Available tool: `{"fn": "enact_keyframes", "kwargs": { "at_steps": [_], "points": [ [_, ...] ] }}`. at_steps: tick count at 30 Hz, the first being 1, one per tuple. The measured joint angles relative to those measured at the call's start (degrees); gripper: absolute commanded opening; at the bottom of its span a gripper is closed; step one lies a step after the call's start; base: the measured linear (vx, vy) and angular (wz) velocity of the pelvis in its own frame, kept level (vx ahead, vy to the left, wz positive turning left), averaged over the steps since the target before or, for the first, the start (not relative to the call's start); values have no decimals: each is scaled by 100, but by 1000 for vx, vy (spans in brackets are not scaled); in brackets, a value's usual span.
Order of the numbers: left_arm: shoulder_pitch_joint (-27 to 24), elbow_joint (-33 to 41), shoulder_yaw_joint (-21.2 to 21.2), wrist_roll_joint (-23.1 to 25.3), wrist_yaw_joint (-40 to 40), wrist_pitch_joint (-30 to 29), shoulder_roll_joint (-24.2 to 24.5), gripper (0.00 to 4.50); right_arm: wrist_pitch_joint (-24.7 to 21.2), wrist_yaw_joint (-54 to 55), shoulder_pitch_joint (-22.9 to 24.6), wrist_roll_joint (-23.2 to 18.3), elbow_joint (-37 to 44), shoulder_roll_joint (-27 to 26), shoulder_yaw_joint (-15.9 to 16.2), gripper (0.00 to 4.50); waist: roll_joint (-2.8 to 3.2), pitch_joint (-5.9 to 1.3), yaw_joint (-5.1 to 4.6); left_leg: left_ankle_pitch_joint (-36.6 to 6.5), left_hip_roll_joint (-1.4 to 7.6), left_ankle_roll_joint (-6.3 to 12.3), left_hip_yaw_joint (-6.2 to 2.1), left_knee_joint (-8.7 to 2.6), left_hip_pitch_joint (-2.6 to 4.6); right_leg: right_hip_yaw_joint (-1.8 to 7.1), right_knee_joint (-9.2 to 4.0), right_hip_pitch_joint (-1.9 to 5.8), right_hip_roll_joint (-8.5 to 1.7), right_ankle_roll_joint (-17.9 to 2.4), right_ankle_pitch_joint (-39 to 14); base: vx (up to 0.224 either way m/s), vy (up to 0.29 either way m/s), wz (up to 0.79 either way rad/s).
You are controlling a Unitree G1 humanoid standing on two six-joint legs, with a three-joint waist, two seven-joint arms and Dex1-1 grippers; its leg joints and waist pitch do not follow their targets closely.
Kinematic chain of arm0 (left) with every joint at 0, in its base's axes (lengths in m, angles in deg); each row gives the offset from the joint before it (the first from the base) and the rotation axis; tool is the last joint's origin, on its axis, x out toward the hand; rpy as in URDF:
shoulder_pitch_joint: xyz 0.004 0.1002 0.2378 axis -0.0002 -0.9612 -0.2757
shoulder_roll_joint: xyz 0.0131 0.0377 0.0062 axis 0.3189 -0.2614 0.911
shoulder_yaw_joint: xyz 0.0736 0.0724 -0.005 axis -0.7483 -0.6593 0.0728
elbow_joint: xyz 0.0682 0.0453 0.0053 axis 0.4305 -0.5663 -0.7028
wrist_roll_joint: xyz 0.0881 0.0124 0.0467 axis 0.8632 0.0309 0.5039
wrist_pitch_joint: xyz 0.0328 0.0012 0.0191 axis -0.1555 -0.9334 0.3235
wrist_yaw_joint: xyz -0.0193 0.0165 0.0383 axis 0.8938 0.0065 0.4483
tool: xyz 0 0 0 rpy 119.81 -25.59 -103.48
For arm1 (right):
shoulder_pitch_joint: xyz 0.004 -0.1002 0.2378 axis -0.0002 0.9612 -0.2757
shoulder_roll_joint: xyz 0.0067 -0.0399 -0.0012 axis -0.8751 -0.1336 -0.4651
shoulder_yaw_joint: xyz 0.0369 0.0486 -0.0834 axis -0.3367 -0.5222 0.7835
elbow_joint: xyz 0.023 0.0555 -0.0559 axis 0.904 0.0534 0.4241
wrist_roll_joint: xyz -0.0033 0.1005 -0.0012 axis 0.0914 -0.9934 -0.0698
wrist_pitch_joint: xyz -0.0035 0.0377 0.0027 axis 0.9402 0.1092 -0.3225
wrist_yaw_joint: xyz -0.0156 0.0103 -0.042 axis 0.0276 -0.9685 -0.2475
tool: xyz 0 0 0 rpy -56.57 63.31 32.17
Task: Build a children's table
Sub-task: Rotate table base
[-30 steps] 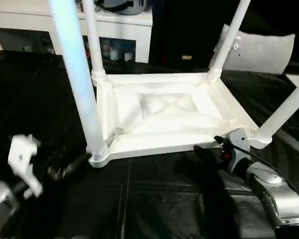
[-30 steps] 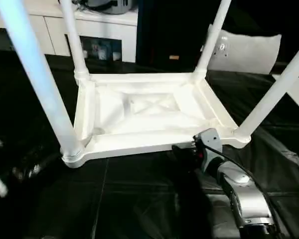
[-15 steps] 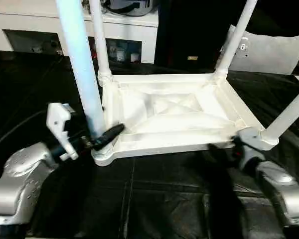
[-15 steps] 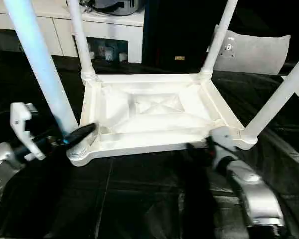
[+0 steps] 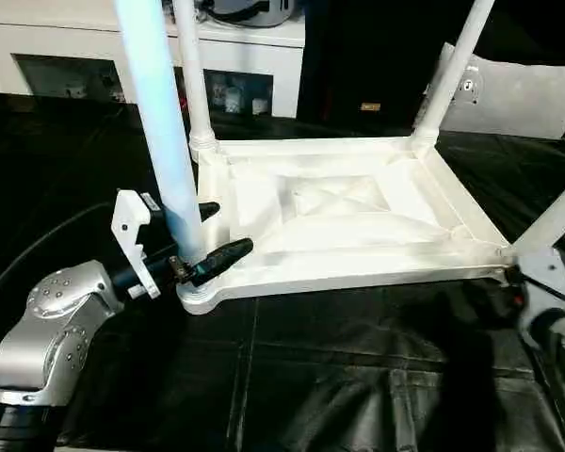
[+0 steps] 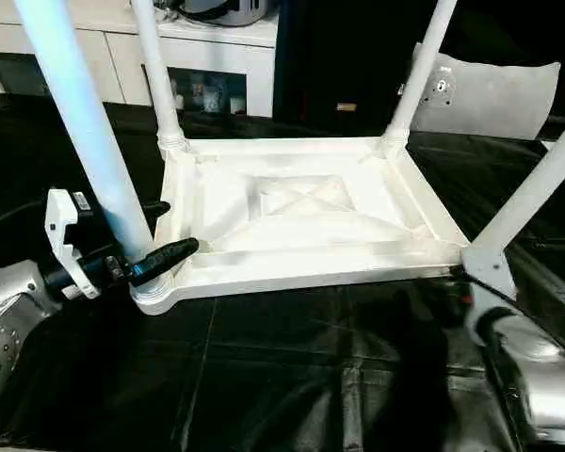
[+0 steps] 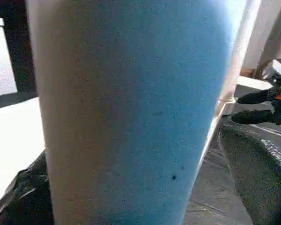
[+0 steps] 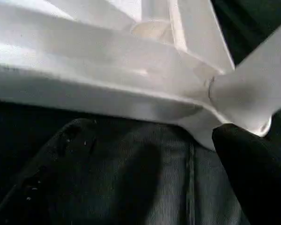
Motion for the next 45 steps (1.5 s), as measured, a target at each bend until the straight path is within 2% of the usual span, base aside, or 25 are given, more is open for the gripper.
{"fn": "enact_keyframes", "kwargs": {
  "at_steps": [5, 7, 10, 13, 18, 27, 37, 45],
  "points": [
    [40, 127, -134, -281, 244, -292, -31, 448, 137, -22, -138, 19, -274, -257, 213, 450, 1, 1, -21, 2, 0, -2, 0, 0, 0, 0, 1, -8, -1, -1, 1, 0, 0, 0],
    [-41, 462, -259, -548, 420, -579, 38, 448, 412, -18, -377, 101, -730, -486, 396, 450, 5, 5, -36, 2, 0, -3, 2, 0, -5, 0, 2, -12, -2, -4, 3, 0, 0, 0],
    [-222, 1096, -579, -963, 628, -1001, 101, 448, 726, -57, -712, 173, -1134, -681, 505, 450, -1, 6, -81, 4, 1, -6, 9, 0, -13, 2, 7, -22, -4, -14, 8, 0, 0, 0],
    [-320, 1445, -787, -1284, 732, -1309, 70, 448, 845, -142, -896, 196, -1282, -754, 666, 450, -8, 9, -199, 6, 4, -8, 9, 0, -21, 1, 13, -33, -1, -14, 8, 0, 0, 0],
    [-277, 1771, -892, -1881, 571, -1693, -325, 448, 1123, -458, -1151, 256, -1518, -949, 978, 450, -20, 17, -352, 11, 13, -15, 9, 0, -20, 0, 26, -39, 5, -14, 8, 0, 0, 0],
    [-113, 2040, -1052, -2415, 342, -2088, -632, 448, 1516, -832, -1259, 380, -1624, -1087, 1350, 450, -24, 16, -358, 12, 16, -17, 10, 0, -22, -1, 22, -39, 8, -15, 9, 0, 0, 0],
    [-99, 2275, -1100, -2978, 249, -2406, -741, 448, 1727, -1048, -1315, 429, -1762, -1121, 1423, 450, -25, 16, -354, 12, 16, -17, 10, 0, -21, -1, 22, -37, 8, -15, 9, 0, 0, 0],
    [-96, 2287, -1081, -3149, 200, -2520, -760, 448, 1918, -1228, -1510, 502, -2057, -1182, 1529, 450, -29, 13, -396, 13, 16, -16, 10, 0, -20, -1, 24, -37, 9, -16, 9, 0, 0, 0]
  ]
}}
